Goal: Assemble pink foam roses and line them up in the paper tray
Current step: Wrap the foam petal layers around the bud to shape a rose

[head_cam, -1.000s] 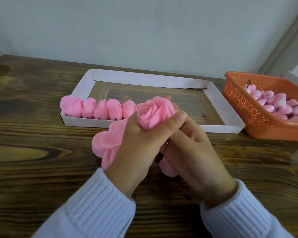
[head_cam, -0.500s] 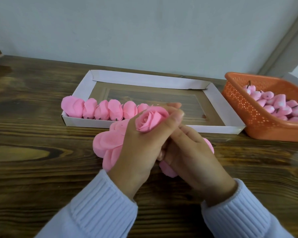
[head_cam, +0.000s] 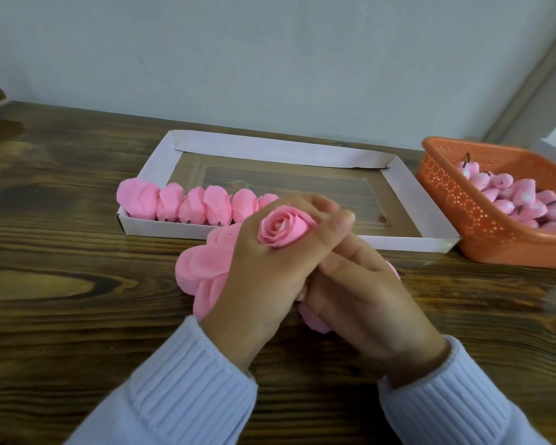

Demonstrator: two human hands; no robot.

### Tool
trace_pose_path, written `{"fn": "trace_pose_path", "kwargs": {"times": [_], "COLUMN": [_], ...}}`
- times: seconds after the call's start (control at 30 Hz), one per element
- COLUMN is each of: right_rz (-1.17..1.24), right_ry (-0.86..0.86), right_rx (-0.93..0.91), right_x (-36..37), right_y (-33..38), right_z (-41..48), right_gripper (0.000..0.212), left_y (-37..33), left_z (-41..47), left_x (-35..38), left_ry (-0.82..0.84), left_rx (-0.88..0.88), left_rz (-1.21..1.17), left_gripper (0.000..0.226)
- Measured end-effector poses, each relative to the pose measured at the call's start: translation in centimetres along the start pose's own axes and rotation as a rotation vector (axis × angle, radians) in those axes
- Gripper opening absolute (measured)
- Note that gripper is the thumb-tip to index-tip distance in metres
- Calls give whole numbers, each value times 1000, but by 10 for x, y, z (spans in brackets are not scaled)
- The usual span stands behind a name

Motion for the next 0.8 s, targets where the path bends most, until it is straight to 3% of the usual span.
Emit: {"fn": "trace_pose_path", "kwargs": {"times": [0.17,0.3,0.43,0.67,0.73,0.8], "right_rz": [-170,-52,-79,-125,-129,-133], "right_ry": [-109,29,-22,30,7,-36], "right_rx": [91,-34,2,-49,-38,0], "right_x": [-12,1,-2,4,2,-3], "right_y": [-12,-1,-8,-1,-4,-8], "right_z": [1,0,2,-1,0,0], "right_gripper": [45,36,27,29,23,30], "left_y": [1,3,6,8,9,8], "left_z": [-1,1,-1,0,1,1], "left_x": [9,-3,0,-2,0,3], "left_ry": [84,-38,-25,-27,-10,20], "left_rx": [-48,-83,-112,-134,-136,-136], "left_rz": [45,25,3,-6,-45,-72], "left_gripper": [17,22,40,30,27,26]}}
Point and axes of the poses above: each hand's wrist, its own z-axis towards the middle knuckle, its own x-axis out of the palm, y = z × x, the point moved 8 cm from there along z, towards the middle knuckle, and after that the axes turned 13 degrees about -z, right-handed, at the moved point
